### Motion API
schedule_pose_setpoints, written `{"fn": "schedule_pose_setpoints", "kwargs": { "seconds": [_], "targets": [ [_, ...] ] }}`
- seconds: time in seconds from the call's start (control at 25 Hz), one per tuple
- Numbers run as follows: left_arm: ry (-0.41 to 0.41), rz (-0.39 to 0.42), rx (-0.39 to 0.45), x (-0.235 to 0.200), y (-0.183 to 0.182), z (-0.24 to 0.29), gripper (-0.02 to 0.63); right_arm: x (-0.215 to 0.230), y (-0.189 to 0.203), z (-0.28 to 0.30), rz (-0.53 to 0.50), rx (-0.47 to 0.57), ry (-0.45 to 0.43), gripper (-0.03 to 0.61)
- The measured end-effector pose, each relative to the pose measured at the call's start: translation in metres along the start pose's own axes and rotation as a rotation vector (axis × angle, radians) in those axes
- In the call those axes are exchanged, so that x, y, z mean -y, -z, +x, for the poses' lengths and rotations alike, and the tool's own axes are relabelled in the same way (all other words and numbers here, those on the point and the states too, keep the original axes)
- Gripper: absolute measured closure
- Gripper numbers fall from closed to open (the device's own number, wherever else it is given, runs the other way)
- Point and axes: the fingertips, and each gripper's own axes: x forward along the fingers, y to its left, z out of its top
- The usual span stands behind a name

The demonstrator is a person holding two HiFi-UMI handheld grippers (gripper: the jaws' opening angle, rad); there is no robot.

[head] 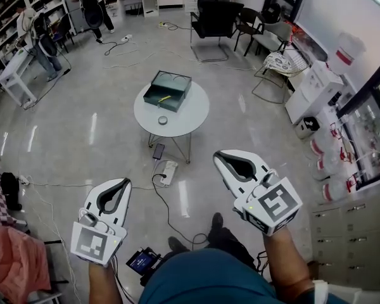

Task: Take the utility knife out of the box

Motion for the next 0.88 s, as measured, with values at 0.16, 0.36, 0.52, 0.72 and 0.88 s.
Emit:
{"fn": "schedule_pose_setpoints", "kwargs": {
  "seconds": [0.16,0.36,0.52,0.72,0.88],
  "targets": [
    [-0.028,-0.007,-0.014,-0.013,-0.001,0.029,0.595,0.032,0.000,0.022,0.005,-0.016,-0.012,0.540],
    [-0.076,-0.013,-0.021,-0.014,-0.014,0.068,0.595,0.076,0.002,0.043,-0.003,0.018,-0.090,0.540],
    [-0.134,-0.029,-0.036,-0.020,-0.018,0.099,0.595,0.112,0.004,0.061,-0.009,0.020,-0.140,0.540],
    [-0.176,-0.042,-0.058,-0.023,-0.019,0.135,0.595,0.150,0.008,0.085,-0.005,0.022,-0.194,0.540],
    [-0.213,-0.053,-0.084,-0.025,-0.024,0.154,0.595,0.172,0.010,0.092,0.001,0.020,-0.236,0.540]
  ]
}}
